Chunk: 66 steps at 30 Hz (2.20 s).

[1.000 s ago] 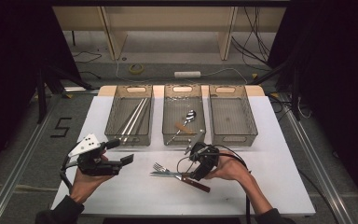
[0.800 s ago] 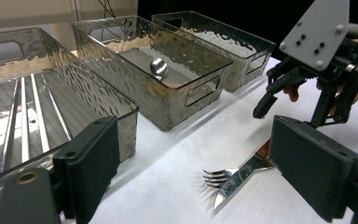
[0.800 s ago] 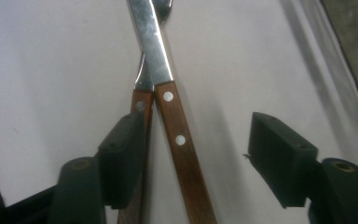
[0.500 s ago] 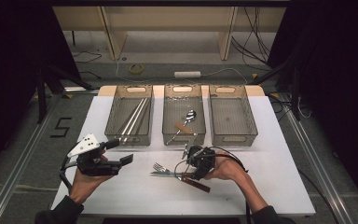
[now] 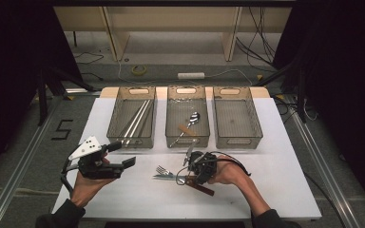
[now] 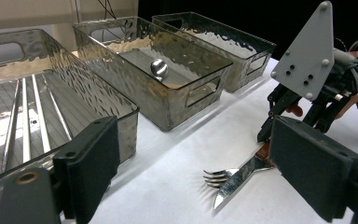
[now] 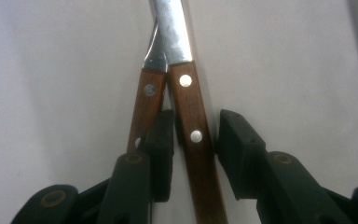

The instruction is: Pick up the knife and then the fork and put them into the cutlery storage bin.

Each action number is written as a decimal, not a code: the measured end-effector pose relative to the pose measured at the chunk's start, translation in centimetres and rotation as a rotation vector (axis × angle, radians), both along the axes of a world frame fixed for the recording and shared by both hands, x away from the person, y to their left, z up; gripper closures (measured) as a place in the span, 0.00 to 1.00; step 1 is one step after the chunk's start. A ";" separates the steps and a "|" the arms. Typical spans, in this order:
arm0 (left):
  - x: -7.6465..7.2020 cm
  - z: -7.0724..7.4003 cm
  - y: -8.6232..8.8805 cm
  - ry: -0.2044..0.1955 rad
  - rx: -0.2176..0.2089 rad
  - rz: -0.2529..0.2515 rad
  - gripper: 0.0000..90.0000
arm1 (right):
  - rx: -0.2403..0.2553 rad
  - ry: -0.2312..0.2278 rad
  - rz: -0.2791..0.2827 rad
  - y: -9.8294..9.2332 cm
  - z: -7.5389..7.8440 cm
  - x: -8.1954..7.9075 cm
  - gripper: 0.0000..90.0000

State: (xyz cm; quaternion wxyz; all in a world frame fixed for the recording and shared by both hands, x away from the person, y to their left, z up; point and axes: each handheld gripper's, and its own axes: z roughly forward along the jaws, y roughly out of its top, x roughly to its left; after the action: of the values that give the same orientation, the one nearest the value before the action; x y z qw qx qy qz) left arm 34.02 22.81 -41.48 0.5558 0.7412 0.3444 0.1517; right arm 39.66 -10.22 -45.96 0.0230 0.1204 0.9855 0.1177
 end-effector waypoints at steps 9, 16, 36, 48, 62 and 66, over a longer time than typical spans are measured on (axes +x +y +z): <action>0.0 0.0 0.0 -0.001 0.001 0.000 0.18 | -0.008 -0.007 0.009 0.3 0.0 -0.4 0.80; 0.0 0.0 -0.1 0.000 0.001 -0.001 0.18 | -0.020 -0.015 0.022 0.5 0.0 -0.5 0.81; 0.0 0.0 0.0 -0.003 0.003 -0.002 0.18 | -0.007 -0.051 0.077 0.4 0.4 -0.8 0.86; 0.0 0.0 0.0 -0.001 0.001 0.000 0.18 | 0.051 -0.050 0.050 -0.5 1.7 -0.5 0.86; 0.0 0.1 0.1 0.000 -0.015 0.002 0.18 | 0.168 -0.075 -0.067 -3.0 3.8 0.4 0.86; 0.0 0.1 0.2 -0.002 -0.024 0.009 0.18 | 0.190 -0.086 -0.087 -3.6 4.3 0.7 0.86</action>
State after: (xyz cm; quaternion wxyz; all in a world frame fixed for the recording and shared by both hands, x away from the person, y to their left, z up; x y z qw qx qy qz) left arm 33.99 23.05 -41.40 0.5643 0.7329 0.3489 0.1506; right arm 40.33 -13.80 -41.66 0.0591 0.1596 0.9618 0.2143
